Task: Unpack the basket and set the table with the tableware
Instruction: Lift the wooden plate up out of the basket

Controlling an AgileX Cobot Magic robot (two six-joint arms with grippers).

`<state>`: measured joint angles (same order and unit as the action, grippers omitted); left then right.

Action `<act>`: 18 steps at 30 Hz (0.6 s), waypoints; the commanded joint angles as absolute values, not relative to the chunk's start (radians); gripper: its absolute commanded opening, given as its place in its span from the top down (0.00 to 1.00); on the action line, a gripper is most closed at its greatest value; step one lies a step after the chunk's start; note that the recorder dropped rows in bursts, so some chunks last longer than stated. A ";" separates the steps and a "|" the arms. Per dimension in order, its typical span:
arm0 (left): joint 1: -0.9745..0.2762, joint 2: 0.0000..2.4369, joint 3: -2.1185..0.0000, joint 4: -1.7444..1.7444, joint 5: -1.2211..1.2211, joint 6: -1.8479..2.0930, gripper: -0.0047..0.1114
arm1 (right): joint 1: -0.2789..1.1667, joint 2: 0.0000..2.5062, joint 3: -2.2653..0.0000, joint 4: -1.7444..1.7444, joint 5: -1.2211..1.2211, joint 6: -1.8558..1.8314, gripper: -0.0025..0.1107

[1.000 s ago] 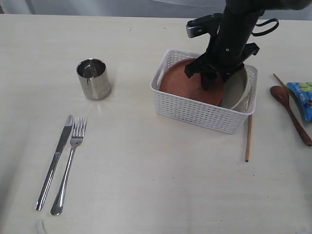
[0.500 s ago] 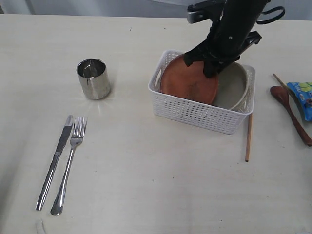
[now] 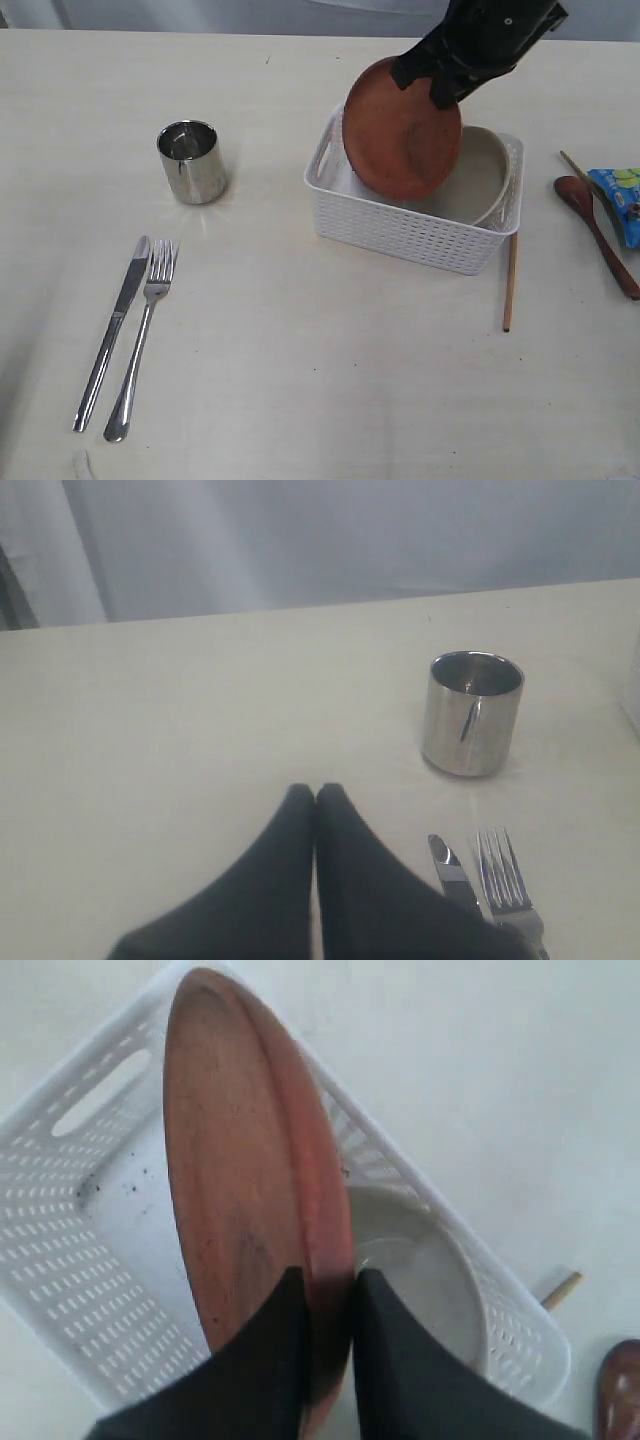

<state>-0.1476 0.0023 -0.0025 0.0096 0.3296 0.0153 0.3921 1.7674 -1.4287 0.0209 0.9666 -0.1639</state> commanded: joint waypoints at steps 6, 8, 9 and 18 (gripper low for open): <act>-0.153 0.000 0.000 0.007 0.321 0.011 0.96 | 0.391 1.644 -1.460 -0.008 0.952 -0.169 0.98; -0.153 0.000 0.000 0.007 0.321 0.011 0.96 | 0.389 1.610 -1.464 0.000 0.956 -0.164 0.98; -0.153 0.000 0.000 0.007 0.321 0.011 0.96 | 0.389 1.590 -1.464 0.000 0.964 -0.164 0.98; -0.153 0.000 0.000 0.007 0.321 0.011 0.96 | 0.389 1.475 -1.464 0.132 1.128 -0.164 0.98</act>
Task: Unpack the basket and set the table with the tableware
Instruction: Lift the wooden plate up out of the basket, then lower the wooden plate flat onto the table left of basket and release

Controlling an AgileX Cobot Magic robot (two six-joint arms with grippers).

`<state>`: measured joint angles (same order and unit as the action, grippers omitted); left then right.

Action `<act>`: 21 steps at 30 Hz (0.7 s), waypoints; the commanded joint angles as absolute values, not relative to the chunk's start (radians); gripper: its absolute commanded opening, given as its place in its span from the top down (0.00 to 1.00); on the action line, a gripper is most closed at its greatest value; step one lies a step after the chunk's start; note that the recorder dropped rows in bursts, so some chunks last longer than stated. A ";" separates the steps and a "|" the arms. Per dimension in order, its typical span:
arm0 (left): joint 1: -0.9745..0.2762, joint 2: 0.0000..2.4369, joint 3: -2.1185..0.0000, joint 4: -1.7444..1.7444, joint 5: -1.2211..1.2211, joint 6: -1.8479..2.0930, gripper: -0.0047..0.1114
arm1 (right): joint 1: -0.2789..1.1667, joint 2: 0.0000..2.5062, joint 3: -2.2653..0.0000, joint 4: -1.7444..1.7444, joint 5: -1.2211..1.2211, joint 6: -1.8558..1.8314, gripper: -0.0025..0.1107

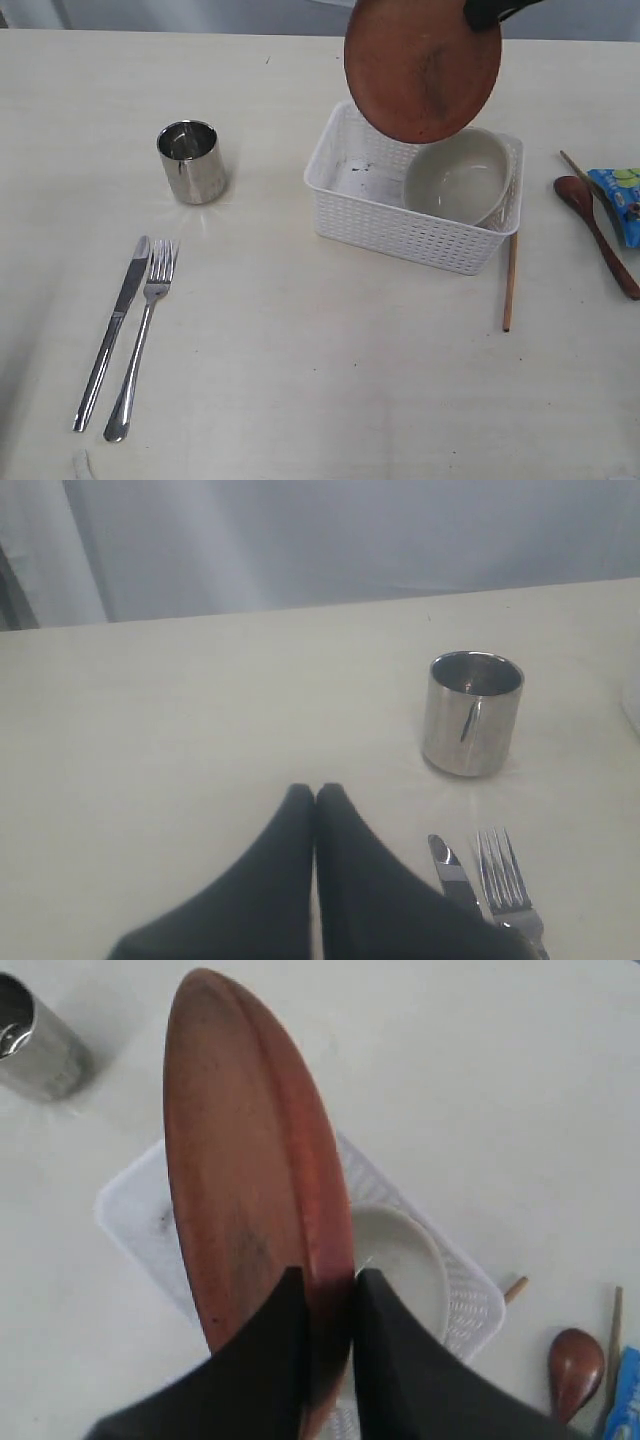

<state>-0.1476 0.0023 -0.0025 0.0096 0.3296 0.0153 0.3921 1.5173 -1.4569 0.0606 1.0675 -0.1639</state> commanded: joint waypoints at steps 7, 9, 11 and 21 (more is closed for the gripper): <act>-0.153 0.000 0.000 0.007 0.321 0.011 0.96 | 0.407 1.405 -1.441 0.335 1.221 -0.173 0.98; -0.153 0.000 0.000 0.007 0.321 0.011 0.96 | 0.424 1.385 -1.389 0.335 1.221 -0.149 0.98; -0.153 0.000 0.000 0.007 0.321 0.011 0.96 | 0.438 1.369 -1.316 0.337 1.221 -0.135 0.98; -0.153 0.000 0.000 0.007 0.321 0.011 0.96 | 0.482 1.311 -0.914 0.419 0.997 -0.129 0.98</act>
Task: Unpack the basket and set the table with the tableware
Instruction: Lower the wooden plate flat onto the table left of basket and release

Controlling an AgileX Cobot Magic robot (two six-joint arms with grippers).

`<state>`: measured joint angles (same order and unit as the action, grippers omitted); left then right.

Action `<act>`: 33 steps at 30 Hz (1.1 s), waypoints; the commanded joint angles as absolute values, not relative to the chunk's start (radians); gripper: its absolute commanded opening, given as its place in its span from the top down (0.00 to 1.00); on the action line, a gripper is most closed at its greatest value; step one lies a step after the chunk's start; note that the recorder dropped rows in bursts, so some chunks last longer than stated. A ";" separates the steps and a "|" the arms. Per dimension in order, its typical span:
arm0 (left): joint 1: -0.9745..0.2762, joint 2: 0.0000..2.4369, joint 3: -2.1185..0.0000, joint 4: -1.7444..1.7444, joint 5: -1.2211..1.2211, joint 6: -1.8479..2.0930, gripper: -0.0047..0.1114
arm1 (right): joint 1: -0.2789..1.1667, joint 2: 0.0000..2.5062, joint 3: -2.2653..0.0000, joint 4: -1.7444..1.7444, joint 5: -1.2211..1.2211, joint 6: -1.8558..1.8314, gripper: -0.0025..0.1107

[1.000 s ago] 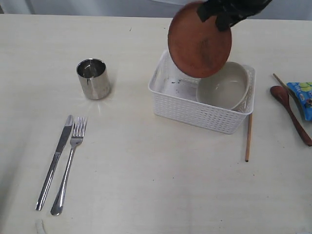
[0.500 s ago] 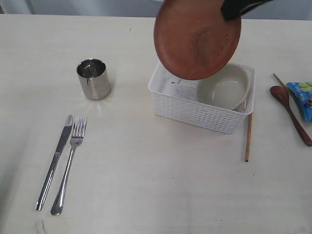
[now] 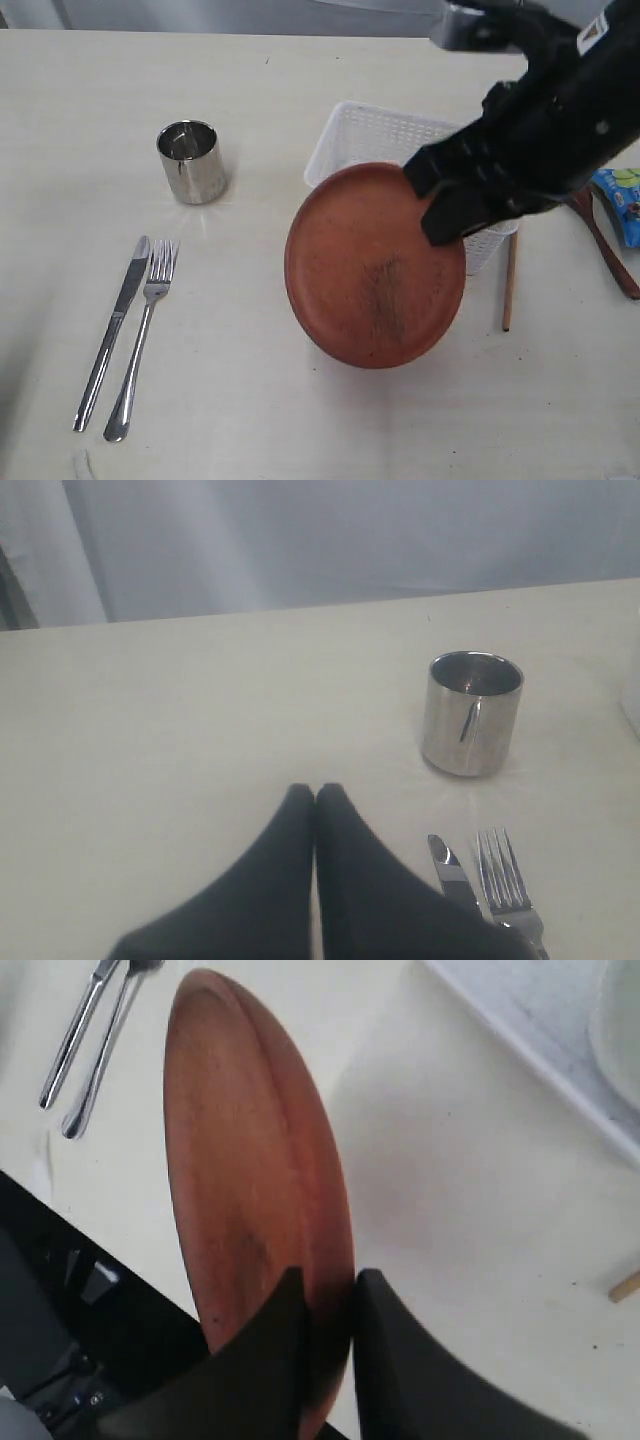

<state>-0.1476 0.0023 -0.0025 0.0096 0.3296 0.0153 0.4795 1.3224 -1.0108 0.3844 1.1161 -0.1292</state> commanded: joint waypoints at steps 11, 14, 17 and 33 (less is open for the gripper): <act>-0.153 0.000 0.000 0.007 0.321 0.011 0.96 | 0.482 1.435 -0.749 0.416 0.794 -0.154 0.98; -0.153 0.000 0.000 0.007 0.321 0.011 0.96 | 0.482 1.495 -0.759 0.420 0.737 -0.154 0.98; -0.153 0.000 0.000 0.007 0.321 0.011 0.96 | 0.478 1.557 -0.768 0.418 0.671 -0.154 0.98; -0.153 0.000 0.000 0.007 0.321 0.013 0.96 | 0.478 1.933 -1.065 0.420 0.527 -0.145 0.98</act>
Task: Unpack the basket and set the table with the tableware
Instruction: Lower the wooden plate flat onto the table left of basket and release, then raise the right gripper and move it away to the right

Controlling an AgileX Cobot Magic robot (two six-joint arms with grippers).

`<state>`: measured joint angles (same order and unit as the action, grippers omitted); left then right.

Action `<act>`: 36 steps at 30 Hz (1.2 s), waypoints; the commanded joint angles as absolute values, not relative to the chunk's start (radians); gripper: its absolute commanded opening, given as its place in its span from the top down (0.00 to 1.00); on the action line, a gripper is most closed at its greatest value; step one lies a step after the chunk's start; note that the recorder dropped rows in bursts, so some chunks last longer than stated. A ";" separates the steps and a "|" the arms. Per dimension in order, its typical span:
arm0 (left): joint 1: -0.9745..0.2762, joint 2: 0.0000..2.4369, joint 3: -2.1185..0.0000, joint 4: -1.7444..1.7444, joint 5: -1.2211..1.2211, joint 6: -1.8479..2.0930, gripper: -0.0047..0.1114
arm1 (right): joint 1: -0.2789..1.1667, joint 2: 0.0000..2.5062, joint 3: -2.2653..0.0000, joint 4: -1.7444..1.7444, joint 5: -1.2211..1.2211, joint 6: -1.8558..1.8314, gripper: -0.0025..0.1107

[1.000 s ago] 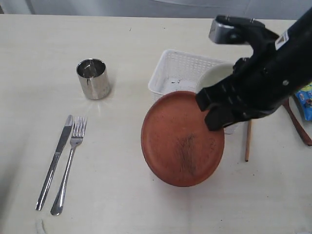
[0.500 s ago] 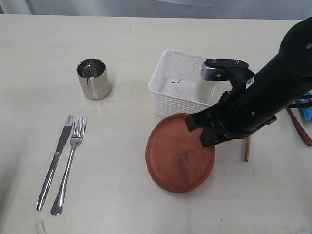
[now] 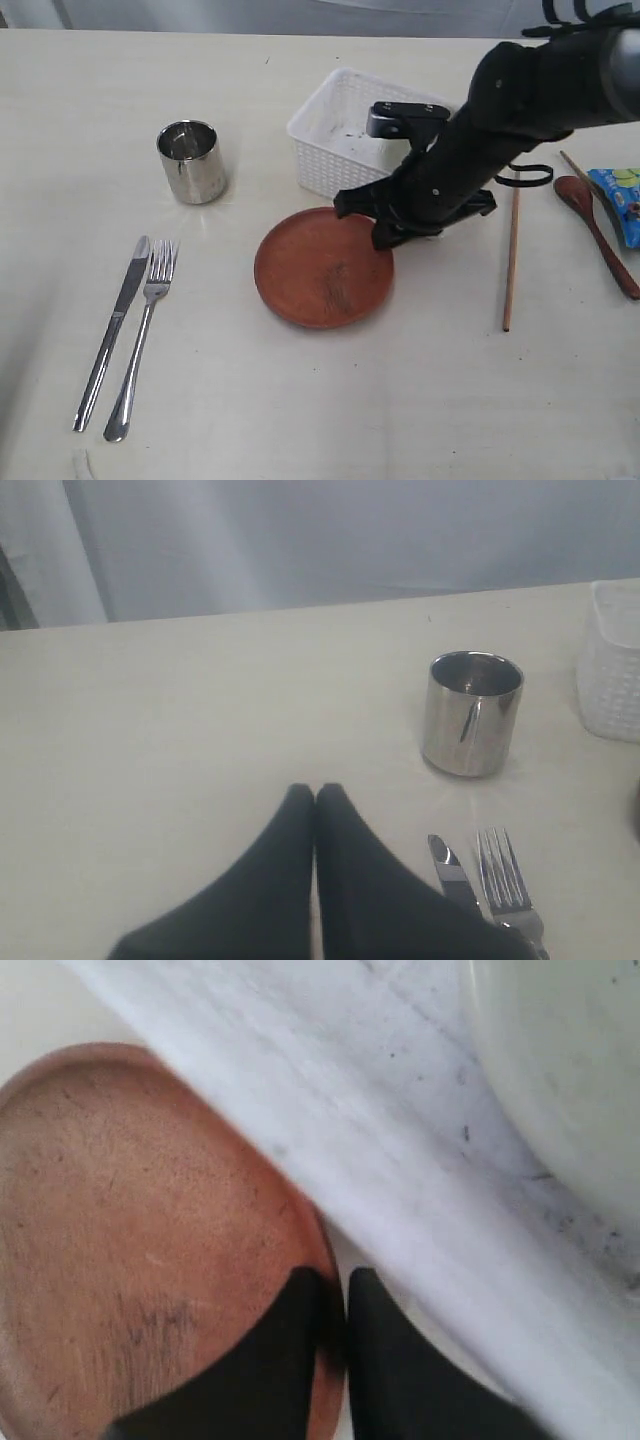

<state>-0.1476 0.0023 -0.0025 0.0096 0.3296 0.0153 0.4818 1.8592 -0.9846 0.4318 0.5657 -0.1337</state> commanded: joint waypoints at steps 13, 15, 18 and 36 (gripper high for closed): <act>-0.153 0.000 0.000 0.007 0.321 0.013 0.96 | 0.480 1.899 -1.162 0.415 0.642 -0.208 0.65; -0.153 0.000 0.000 0.007 0.321 0.013 0.96 | 0.480 1.816 -1.164 0.401 0.676 -0.210 0.60; -0.153 0.000 0.000 0.007 0.321 0.013 0.96 | 0.478 1.673 -1.164 0.238 0.698 -0.058 0.61; -0.153 0.000 0.000 0.007 0.321 0.011 0.96 | -0.213 1.754 -1.196 -0.131 0.996 0.081 0.41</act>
<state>-0.1476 0.0023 -0.0025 0.0096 0.3296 0.0153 -0.2223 1.7179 -1.2008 -0.1286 1.0099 0.0975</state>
